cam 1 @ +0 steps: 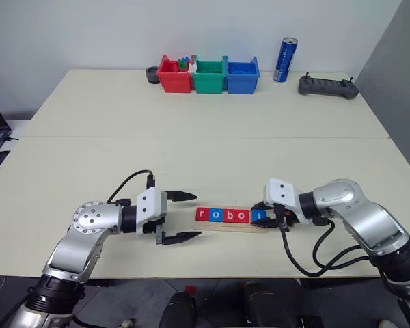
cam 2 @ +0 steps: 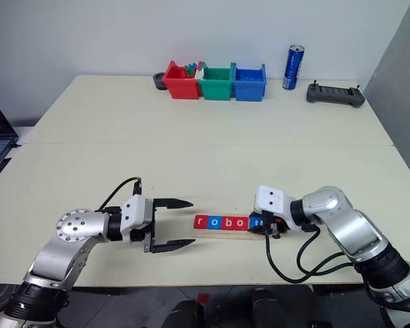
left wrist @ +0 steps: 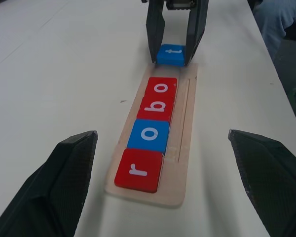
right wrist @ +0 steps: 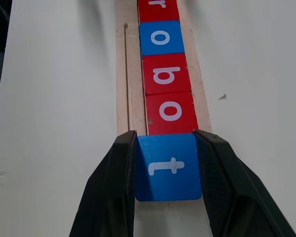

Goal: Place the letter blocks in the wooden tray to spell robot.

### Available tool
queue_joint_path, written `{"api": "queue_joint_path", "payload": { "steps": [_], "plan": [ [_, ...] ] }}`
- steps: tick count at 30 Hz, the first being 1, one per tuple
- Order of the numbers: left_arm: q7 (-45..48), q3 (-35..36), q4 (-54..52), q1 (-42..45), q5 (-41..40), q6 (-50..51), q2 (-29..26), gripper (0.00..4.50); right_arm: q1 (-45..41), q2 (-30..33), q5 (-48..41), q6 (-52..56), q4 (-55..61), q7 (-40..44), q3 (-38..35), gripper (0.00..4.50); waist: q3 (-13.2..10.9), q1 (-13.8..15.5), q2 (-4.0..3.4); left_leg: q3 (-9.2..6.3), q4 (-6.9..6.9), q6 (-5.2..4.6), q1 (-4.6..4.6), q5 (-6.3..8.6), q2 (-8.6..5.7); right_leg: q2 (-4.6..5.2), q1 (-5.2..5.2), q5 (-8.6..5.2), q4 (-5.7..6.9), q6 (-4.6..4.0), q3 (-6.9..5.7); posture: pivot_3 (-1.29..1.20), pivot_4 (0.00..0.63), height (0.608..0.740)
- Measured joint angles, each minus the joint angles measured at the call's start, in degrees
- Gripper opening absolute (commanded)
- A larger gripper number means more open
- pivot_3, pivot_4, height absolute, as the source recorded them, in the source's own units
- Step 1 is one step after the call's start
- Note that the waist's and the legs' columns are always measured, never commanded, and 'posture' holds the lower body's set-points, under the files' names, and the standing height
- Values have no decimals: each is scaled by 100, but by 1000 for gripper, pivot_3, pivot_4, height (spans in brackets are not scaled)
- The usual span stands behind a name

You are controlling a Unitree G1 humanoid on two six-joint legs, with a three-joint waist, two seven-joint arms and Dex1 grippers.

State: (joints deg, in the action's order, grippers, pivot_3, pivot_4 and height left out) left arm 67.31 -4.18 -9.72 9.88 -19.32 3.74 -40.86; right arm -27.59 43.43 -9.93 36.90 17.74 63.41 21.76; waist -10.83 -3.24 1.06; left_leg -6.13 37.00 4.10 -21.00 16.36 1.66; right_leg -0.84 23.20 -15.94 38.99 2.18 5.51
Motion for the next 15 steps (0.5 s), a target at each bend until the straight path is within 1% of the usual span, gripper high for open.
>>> {"api": "queue_joint_path", "payload": {
  "steps": [15],
  "plan": [
    [-43,0,-126,-10,-1,107,0,4500,-52,-183,91,64,-286,-69,44,1392,0,1,0,0,0,0,0,0,0,0,0,0,1,0,0,0,150,740]
  ]
}}
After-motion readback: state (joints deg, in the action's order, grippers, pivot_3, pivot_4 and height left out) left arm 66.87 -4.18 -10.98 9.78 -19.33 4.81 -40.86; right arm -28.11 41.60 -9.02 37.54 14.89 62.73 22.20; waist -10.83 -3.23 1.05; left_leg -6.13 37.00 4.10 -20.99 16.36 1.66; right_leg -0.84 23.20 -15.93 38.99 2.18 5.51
